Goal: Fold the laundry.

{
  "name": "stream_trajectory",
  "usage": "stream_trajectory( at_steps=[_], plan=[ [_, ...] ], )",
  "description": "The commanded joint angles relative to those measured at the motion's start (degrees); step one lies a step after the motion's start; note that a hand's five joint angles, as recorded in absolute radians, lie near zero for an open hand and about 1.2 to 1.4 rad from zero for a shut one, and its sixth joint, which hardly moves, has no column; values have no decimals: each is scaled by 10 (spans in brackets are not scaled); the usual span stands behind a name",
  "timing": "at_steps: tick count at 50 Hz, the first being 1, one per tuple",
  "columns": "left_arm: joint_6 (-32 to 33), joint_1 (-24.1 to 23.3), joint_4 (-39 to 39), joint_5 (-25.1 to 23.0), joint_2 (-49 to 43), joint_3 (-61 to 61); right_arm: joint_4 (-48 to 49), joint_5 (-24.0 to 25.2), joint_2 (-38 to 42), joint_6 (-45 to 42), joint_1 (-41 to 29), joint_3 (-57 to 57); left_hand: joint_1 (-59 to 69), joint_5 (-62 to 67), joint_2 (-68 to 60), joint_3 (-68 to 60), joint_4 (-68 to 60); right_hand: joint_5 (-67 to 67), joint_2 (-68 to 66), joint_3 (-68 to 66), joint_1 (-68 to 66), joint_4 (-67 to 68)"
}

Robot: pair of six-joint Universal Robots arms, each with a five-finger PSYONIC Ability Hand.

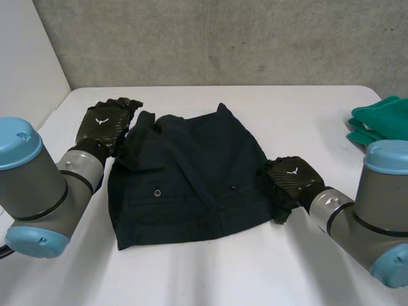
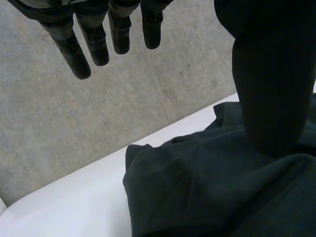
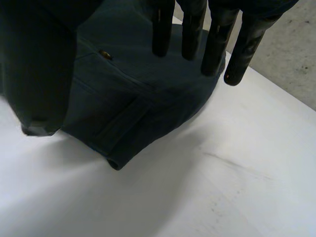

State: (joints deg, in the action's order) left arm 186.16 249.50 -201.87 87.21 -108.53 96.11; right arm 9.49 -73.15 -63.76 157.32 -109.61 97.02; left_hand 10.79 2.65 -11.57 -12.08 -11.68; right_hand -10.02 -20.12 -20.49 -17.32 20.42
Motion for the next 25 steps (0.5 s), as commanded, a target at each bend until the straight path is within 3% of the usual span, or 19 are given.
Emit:
stream_trajectory(
  at_steps=[1,9,12,24,25],
  plan=[
    [0,-2,-3,1,-2,2,22,-2,37,-5,-8,-27,-7,-26,15,20,16,-111,-110,-106,-138,107],
    [0,-3,-6,0,-2,8,25,-2,74,-9,-11,-57,-8,-26,16,21,17,-385,-384,-380,-412,381],
    [0,-2,-7,0,-2,9,21,-8,83,-9,-10,-67,-8,-26,16,21,17,-599,-598,-595,-626,595],
    [0,5,-7,1,-4,8,7,-1,37,-13,5,-62,-8,-26,16,21,17,-600,-599,-595,-627,596],
    [0,6,-8,1,-4,8,2,-2,36,-14,4,-61,-8,-26,16,21,17,-555,-554,-551,-582,551]
  ],
)
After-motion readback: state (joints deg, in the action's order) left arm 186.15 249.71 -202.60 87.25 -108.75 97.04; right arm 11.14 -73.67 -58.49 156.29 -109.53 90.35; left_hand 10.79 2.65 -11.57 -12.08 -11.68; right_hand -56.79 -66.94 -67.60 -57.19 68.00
